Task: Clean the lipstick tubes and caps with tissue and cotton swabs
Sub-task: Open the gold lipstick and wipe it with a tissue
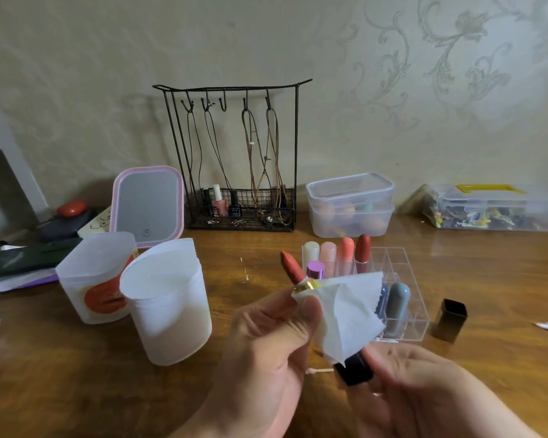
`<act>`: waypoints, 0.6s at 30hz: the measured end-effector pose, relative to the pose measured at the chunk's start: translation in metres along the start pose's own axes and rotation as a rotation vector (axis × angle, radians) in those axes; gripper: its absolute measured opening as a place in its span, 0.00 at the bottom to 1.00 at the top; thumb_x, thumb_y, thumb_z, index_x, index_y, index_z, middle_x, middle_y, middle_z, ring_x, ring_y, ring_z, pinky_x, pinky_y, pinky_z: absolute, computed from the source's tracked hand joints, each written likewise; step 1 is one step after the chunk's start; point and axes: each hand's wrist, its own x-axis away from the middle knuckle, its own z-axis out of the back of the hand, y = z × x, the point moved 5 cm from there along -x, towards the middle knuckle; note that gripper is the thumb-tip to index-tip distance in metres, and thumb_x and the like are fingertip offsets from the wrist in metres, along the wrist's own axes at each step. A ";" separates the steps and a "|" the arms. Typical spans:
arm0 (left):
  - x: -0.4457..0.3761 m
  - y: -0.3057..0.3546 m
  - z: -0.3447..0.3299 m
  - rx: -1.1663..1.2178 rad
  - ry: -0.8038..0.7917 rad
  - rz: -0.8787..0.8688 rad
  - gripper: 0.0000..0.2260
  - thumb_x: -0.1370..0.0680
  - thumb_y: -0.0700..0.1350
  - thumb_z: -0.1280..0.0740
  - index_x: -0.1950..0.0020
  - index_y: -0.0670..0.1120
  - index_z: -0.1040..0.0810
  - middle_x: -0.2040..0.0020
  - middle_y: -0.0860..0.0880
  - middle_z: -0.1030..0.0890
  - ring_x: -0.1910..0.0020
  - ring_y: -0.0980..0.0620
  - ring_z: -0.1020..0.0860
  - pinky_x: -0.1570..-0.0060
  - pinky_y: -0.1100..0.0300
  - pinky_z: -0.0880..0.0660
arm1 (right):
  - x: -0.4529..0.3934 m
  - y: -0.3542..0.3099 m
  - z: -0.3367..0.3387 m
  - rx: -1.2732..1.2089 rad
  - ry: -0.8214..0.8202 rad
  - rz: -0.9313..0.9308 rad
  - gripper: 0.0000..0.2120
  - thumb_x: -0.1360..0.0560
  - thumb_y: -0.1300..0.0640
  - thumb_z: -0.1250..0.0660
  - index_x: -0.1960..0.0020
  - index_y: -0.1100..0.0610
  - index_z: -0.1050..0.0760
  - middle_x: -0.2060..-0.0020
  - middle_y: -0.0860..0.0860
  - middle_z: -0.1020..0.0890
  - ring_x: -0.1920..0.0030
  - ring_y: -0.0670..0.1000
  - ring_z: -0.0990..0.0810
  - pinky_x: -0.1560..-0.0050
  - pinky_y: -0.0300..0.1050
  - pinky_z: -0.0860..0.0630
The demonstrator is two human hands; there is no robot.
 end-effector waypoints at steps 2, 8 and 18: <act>-0.001 0.000 0.001 0.010 0.009 -0.020 0.25 0.36 0.50 0.20 0.44 0.37 0.18 0.42 0.37 0.19 0.40 0.41 0.21 0.46 0.57 0.23 | -0.019 0.013 0.000 -0.076 -0.070 -0.031 0.29 0.45 0.31 0.25 0.54 0.50 0.16 0.67 0.50 0.20 0.68 0.48 0.22 0.66 0.36 0.30; 0.000 0.001 0.002 0.029 -0.034 -0.017 0.24 0.35 0.49 0.21 0.43 0.38 0.18 0.42 0.38 0.19 0.40 0.41 0.21 0.46 0.57 0.22 | -0.014 0.010 -0.003 -0.012 -0.013 -0.118 0.33 0.54 0.42 0.18 0.56 0.61 0.16 0.71 0.51 0.23 0.72 0.46 0.26 0.70 0.33 0.32; -0.001 -0.002 0.005 0.021 -0.026 -0.046 0.24 0.35 0.48 0.21 0.44 0.37 0.18 0.42 0.37 0.19 0.41 0.41 0.21 0.46 0.57 0.23 | -0.016 -0.004 -0.005 0.138 0.094 0.026 0.25 0.44 0.26 0.28 0.62 0.45 0.17 0.74 0.47 0.20 0.74 0.41 0.25 0.71 0.30 0.32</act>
